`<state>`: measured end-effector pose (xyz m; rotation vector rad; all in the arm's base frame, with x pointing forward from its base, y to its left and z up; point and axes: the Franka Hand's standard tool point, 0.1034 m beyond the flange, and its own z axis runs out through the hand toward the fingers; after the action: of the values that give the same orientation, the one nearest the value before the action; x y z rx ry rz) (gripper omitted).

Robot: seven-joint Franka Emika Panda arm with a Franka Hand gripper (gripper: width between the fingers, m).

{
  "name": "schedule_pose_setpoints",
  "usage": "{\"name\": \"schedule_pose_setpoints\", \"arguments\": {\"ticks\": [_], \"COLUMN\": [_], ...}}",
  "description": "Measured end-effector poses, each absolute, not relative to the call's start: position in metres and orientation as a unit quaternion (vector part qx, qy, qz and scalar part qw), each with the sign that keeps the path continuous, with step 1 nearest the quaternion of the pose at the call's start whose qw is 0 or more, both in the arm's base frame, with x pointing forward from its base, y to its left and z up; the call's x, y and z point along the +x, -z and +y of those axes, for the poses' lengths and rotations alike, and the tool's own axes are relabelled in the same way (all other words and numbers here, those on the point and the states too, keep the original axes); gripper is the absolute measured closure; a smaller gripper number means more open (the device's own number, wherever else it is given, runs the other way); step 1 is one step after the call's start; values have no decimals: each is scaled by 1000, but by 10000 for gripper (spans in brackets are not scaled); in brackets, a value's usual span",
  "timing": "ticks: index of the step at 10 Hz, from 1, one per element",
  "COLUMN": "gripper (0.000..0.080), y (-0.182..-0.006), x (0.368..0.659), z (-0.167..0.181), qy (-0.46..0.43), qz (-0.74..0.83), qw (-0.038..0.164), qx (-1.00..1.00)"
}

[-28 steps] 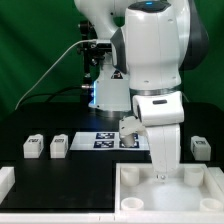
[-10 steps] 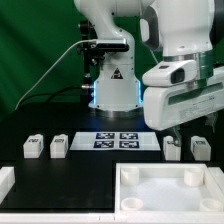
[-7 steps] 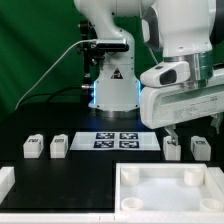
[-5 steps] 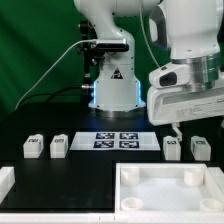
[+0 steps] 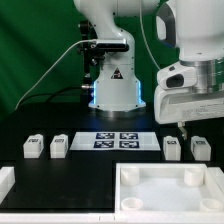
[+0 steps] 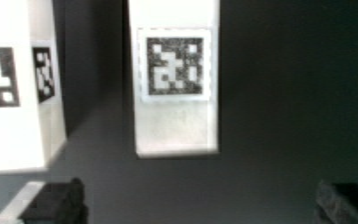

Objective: Assemble one leg

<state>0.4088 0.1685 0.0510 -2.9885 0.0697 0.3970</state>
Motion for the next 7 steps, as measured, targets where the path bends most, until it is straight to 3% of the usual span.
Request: {"name": "schedule_pose_setpoints", "arguments": {"ticks": [4, 7], "gripper": [150, 150], "y": [-28, -22], "x": [397, 398], "z": [175, 178], "qy": [-336, -397], "qz": [33, 21], "qw": [52, 59], "qx": [-940, -916]}}
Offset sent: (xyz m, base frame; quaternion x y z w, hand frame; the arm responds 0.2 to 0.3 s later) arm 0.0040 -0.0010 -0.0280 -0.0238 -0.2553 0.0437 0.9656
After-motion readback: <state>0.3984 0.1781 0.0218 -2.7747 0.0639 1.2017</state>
